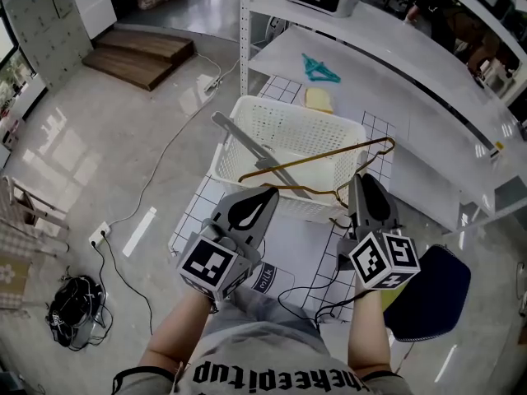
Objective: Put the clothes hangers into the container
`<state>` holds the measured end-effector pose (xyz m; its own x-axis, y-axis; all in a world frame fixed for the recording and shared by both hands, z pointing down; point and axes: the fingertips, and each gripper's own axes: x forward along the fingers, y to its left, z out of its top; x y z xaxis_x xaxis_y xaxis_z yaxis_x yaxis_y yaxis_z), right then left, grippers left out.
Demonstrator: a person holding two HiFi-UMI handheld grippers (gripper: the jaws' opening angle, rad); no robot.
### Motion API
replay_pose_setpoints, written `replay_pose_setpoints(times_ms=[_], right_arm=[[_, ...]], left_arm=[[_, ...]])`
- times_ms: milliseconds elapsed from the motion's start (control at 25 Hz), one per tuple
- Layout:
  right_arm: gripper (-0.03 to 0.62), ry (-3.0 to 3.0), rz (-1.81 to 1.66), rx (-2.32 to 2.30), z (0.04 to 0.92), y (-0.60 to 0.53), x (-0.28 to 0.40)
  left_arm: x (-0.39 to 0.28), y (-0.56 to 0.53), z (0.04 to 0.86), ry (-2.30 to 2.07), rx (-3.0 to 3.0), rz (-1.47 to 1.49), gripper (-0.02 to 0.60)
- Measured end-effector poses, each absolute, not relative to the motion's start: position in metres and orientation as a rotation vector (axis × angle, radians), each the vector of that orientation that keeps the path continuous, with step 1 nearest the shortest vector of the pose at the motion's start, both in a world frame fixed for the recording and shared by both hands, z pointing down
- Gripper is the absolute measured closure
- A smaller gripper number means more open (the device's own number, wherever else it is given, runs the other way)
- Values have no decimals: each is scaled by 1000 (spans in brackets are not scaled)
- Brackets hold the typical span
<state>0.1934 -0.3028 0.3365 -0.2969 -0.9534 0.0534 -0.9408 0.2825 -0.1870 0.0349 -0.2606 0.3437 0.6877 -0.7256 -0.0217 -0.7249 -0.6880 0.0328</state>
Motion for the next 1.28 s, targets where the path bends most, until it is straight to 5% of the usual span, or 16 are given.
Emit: replay_pose_setpoints(times_ms=[400, 1280], right_arm=[[602, 2450, -263, -1868, 330, -283, 193], [600, 2435, -198, -1916, 321, -238, 166]], left_arm=[[47, -253, 342, -1103, 2886, -33, 558], [47, -233, 337, -892, 2949, -37, 558]])
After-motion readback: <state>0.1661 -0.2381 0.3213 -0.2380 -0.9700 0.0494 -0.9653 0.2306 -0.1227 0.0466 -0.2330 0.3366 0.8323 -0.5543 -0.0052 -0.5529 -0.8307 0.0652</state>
